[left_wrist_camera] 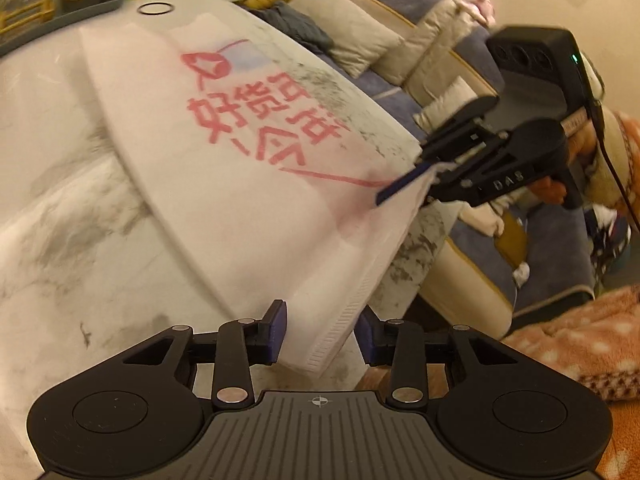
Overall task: Fold shopping bag
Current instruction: 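Fold the held bag edge over toward the bag's middle with the right gripper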
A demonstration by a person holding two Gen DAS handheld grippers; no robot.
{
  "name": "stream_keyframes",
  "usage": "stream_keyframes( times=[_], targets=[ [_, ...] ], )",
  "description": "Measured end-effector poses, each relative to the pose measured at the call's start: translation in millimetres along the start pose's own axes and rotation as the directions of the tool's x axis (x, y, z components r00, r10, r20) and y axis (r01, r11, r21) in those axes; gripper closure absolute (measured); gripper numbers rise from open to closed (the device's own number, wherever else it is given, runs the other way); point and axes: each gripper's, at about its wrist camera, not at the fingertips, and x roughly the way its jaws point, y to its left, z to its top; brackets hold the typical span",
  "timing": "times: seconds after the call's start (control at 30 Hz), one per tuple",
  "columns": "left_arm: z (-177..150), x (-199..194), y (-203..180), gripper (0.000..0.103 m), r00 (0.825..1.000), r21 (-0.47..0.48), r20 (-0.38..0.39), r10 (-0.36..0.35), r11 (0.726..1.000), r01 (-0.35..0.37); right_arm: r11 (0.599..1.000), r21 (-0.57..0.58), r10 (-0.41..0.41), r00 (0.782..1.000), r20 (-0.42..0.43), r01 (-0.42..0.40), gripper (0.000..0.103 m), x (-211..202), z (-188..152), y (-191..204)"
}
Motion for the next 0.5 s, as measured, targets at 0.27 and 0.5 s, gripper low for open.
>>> stream_keyframes(
  times=[0.27,0.5],
  targets=[
    [11.9,-18.5,3.1,0.065,0.985,-0.019,0.143,0.098,0.995,-0.096,0.991,0.131,0.009,1.000,0.003,-0.010,0.092,-3.5,1.0,-18.1],
    [18.0,-40.3,-27.3,0.065,0.962,0.108,0.226,0.156,0.977,-0.184,0.977,0.208,0.042,0.999,-0.014,-0.039,0.095,4.3,1.7,-32.1]
  ],
)
